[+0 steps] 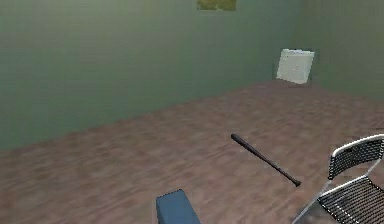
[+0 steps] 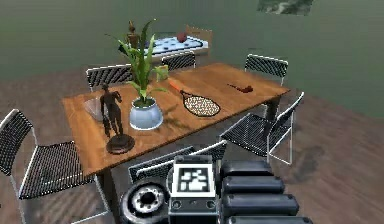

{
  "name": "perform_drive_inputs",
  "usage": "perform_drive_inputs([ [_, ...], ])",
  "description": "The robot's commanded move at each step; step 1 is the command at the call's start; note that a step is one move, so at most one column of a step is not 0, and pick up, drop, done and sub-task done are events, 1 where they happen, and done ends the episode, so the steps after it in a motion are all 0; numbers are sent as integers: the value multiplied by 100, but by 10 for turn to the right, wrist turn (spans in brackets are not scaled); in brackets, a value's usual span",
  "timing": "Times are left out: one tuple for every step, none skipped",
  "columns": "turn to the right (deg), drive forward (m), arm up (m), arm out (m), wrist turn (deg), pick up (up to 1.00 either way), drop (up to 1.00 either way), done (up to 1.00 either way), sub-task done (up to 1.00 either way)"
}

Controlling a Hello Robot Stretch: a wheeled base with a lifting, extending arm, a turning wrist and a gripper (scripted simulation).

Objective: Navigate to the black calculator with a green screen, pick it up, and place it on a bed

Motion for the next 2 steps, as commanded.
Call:
perform_drive_inputs([
  [0, 100, 0, 0, 0, 0, 0, 0, 0],
  [0, 100, 0, 0, 0, 0, 0, 0, 0],
])
